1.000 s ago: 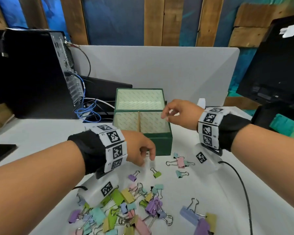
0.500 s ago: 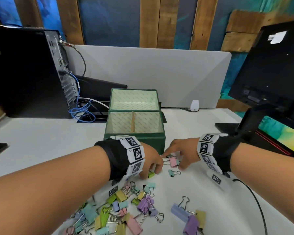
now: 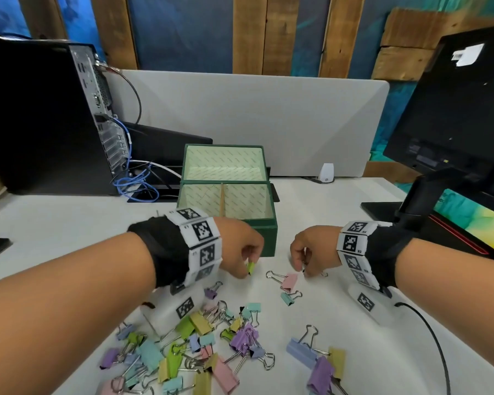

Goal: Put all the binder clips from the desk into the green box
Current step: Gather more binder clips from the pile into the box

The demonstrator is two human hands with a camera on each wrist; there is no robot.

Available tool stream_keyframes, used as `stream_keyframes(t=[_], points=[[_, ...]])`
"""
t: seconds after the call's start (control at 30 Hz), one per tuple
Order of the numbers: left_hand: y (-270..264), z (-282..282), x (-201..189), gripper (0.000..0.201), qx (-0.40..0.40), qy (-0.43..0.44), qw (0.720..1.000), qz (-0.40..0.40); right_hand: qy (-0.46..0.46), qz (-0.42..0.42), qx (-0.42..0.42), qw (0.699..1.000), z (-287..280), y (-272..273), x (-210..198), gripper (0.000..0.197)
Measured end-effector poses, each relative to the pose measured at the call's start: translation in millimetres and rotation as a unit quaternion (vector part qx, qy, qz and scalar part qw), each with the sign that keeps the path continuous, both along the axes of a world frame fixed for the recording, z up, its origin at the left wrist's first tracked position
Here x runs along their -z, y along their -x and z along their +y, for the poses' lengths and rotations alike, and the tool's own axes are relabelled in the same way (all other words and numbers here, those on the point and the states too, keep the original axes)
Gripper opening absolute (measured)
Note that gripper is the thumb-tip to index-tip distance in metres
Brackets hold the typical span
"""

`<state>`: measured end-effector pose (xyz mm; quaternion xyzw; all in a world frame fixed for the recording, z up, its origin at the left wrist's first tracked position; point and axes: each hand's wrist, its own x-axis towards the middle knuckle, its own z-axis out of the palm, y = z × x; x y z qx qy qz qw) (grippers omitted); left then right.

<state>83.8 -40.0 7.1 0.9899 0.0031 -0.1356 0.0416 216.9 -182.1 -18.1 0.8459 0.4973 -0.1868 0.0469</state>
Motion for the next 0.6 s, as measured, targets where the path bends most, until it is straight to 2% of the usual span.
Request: stream_keyframes(t=[0.17,0.33,0.47,0.6], points=[[5.0,28.9,-36.0,0.017,-0.086,0.062,0.988,-0.113,-0.043,-0.007,0.02,0.999,0.1,2.8,-17.7,0.015],[-5.1,47.5,-54.8,0.021,-0.141,0.063,0.964,-0.215,-0.164,-0.018,0.025,0.986,16.6,10.4,-68.0,0.013],[-19.3,50.9,-55.1,0.024,-0.163,0.038,0.958,-0.231,-0.304,-0.011,0.039,0.952,48.3,13.7,-90.9,0.017],[-24.6,50.6,-44.1,0.031,-0.186,0.039,0.962,-0.198,-0.357,-0.005,0.047,0.933,69.8,12.5,-73.8,0.012]])
